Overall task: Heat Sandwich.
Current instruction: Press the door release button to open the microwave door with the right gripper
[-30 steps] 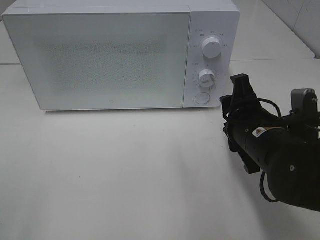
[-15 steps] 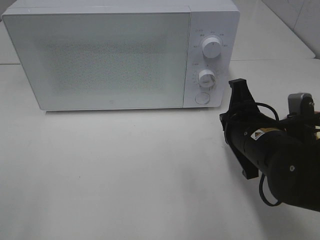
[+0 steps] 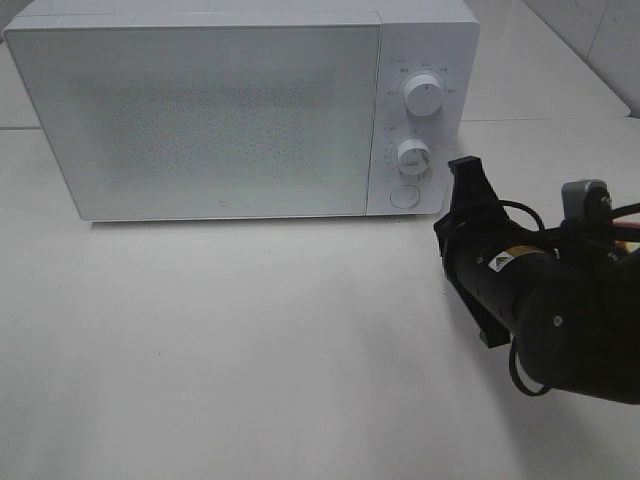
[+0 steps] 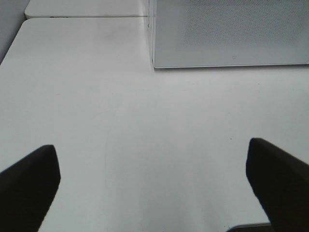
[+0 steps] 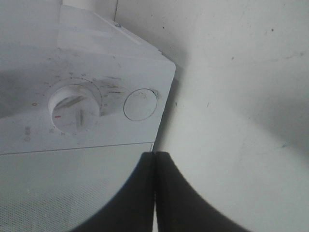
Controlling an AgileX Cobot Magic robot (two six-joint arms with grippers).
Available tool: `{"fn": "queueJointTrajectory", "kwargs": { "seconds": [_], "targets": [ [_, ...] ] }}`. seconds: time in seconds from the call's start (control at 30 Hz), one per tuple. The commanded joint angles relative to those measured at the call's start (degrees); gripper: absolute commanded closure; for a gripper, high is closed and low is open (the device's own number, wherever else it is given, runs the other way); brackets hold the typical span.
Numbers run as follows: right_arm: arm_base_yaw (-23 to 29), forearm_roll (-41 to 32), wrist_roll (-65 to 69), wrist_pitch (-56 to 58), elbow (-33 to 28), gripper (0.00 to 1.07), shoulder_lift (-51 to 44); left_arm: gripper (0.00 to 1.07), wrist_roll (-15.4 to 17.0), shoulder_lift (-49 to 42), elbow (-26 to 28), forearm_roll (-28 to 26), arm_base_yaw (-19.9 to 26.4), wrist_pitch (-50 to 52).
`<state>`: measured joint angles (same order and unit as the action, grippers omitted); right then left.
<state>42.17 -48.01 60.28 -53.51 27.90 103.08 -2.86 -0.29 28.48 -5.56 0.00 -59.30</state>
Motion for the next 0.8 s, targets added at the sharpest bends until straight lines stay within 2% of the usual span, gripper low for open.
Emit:
{"fn": "queueJointTrajectory", "kwargs": {
  "seconds": [0.03,0.2,0.4,0.8],
  "targets": [
    [-0.29,2.35,1.43,0.29,1.89,1.04,1.78,0.01,0.17,-1.49,-0.23,-0.29,-0.23,0.34],
    [-0.92,4.47,3.55,0.34,5.56,1.04,5.9,0.01,0.17,-1.49,-0.23,-0.29,-0.23,0.34],
    [-4.35,9.68,9.63,0.34,10.54,1.04,10.43,0.01,0.17,-1.49,-0.23,-0.29,-0.23,0.34],
    [-9.22,15.41,17.76,0.52,16.44,1.04,16.84,0.01,0.17,-1.49,-0.23,-0.29,-0.23,0.34]
  ]
}}
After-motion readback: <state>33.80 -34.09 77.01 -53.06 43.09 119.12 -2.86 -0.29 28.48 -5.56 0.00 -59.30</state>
